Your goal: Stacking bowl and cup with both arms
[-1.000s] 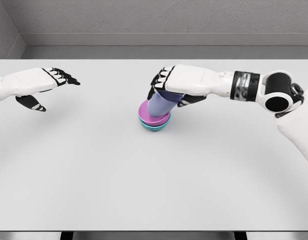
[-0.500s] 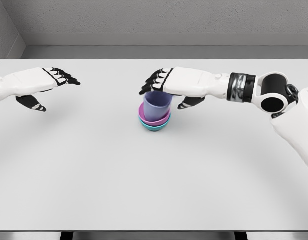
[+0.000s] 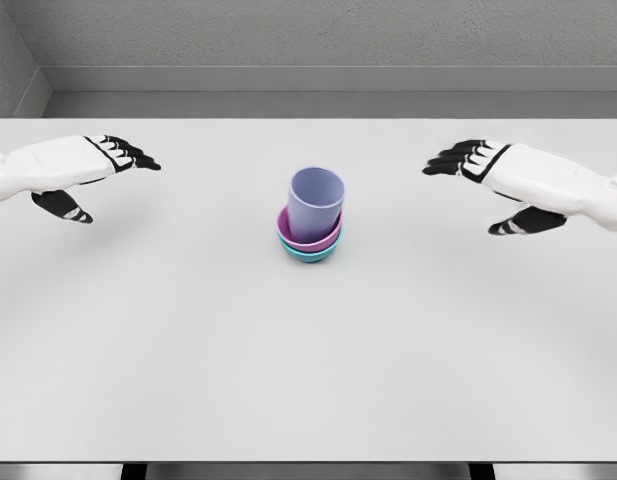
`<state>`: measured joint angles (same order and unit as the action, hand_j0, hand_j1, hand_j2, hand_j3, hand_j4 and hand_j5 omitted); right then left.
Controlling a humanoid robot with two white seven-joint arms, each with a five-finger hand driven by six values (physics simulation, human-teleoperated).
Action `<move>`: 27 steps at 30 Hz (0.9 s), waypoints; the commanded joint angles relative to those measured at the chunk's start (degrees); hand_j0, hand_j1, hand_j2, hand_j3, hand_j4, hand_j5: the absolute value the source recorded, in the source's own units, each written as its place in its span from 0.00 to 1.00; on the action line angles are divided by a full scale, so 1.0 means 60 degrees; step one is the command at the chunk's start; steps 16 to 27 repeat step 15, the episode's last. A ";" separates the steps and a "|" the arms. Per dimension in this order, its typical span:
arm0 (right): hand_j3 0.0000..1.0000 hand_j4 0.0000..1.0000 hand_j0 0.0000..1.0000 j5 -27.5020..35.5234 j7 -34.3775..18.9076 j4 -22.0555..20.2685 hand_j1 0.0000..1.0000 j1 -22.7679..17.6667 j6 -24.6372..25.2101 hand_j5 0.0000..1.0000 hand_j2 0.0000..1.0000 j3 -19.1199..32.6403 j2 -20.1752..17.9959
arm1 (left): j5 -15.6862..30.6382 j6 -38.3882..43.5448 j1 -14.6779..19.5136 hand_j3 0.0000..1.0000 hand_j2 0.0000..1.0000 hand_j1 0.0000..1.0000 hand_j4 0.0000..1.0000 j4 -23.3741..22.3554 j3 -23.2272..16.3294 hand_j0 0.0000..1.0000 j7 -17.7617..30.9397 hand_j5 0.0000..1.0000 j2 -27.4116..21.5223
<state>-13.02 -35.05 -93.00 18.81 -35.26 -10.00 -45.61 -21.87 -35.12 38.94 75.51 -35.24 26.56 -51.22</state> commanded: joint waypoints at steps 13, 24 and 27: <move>1.00 1.00 1.00 0.0265 0.0009 -0.0160 1.00 -0.0264 0.0044 1.00 1.00 0.0700 -0.0382 | -0.0031 0.0020 0.0000 1.00 1.00 1.00 1.00 -0.0001 -0.0030 1.00 0.0041 1.00 -0.0003; 1.00 1.00 1.00 0.0265 0.0009 -0.0160 1.00 -0.0264 0.0044 1.00 1.00 0.0700 -0.0367 | -0.0046 0.0020 -0.0059 1.00 1.00 1.00 1.00 -0.0001 -0.0030 1.00 0.0055 1.00 -0.0018; 1.00 1.00 1.00 0.0265 0.0009 -0.0160 1.00 -0.0264 0.0044 1.00 1.00 0.0700 -0.0367 | -0.0046 0.0020 -0.0059 1.00 1.00 1.00 1.00 -0.0001 -0.0030 1.00 0.0055 1.00 -0.0018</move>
